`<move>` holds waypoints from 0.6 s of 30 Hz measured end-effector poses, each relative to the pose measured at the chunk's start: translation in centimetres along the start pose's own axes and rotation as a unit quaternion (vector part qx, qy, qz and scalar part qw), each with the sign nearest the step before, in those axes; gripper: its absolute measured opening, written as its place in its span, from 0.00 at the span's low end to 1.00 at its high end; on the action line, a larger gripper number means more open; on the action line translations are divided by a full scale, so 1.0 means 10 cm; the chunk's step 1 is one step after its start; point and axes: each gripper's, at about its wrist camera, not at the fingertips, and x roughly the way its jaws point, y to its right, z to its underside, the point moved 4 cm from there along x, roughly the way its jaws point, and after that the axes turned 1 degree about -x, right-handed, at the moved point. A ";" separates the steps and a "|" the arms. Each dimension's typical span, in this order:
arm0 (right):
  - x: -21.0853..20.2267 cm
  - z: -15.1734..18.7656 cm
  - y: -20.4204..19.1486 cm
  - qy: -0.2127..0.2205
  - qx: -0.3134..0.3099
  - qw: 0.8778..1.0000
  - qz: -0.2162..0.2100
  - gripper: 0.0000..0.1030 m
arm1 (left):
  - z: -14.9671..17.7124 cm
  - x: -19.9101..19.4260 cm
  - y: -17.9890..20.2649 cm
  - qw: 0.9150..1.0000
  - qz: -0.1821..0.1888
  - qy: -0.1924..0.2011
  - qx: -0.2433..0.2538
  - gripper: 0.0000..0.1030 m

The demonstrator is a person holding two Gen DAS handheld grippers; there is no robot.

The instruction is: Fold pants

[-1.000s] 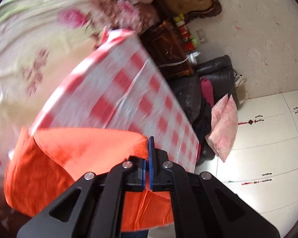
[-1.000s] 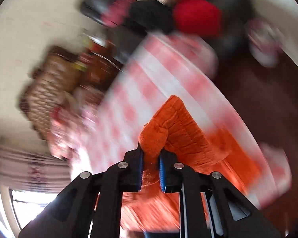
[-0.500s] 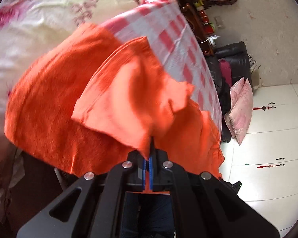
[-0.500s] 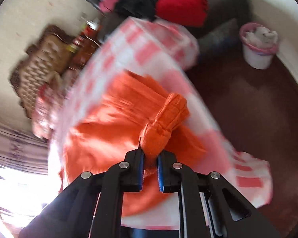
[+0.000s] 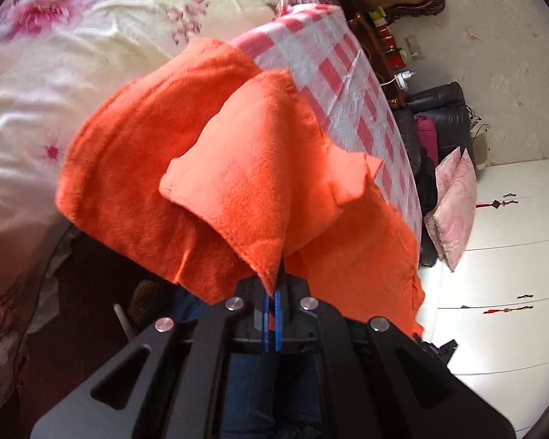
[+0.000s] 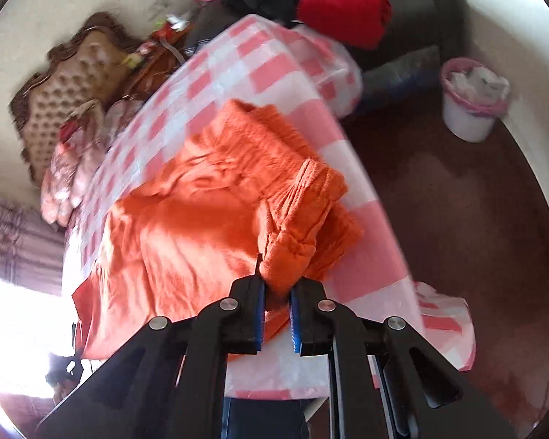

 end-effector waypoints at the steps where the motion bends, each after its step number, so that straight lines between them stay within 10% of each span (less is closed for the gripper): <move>1: -0.01 0.03 -0.04 0.001 -0.008 1.000 -0.007 0.12 | 0.01 -0.04 0.00 1.000 -0.002 0.009 0.007 0.01; 7: 0.18 0.12 0.10 -0.018 -0.008 1.000 0.014 0.12 | 0.08 0.07 -0.14 1.000 -0.013 -0.001 -0.003 0.02; 11: 0.18 0.15 0.04 -0.018 -0.032 0.998 0.046 0.12 | 0.06 0.00 -0.22 0.999 -0.010 0.029 -0.019 0.48; 18: 0.23 0.14 0.00 -0.022 -0.039 0.995 0.086 0.11 | -0.18 -0.12 -0.55 0.987 0.087 0.056 -0.119 0.33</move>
